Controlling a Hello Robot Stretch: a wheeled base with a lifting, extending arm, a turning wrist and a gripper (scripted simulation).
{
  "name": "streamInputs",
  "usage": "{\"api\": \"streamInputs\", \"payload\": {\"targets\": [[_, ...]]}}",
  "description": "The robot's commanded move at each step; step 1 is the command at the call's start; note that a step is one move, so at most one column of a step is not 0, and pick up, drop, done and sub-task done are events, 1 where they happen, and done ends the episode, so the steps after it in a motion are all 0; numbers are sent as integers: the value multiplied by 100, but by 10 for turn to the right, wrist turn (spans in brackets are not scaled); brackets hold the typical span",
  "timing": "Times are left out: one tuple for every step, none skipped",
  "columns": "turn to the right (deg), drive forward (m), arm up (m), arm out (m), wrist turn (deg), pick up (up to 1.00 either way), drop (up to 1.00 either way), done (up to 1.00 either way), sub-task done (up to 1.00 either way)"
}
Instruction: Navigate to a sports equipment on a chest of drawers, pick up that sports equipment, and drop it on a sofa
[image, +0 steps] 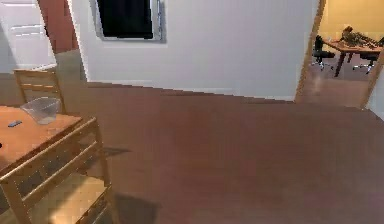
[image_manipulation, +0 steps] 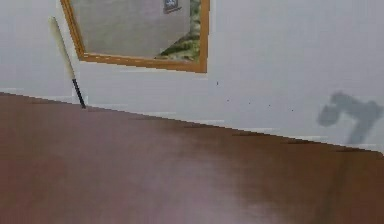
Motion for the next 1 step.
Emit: {"api": "streamInputs", "payload": {"targets": [[0, 100, 0, 0, 0, 0, 0, 0, 0]]}}
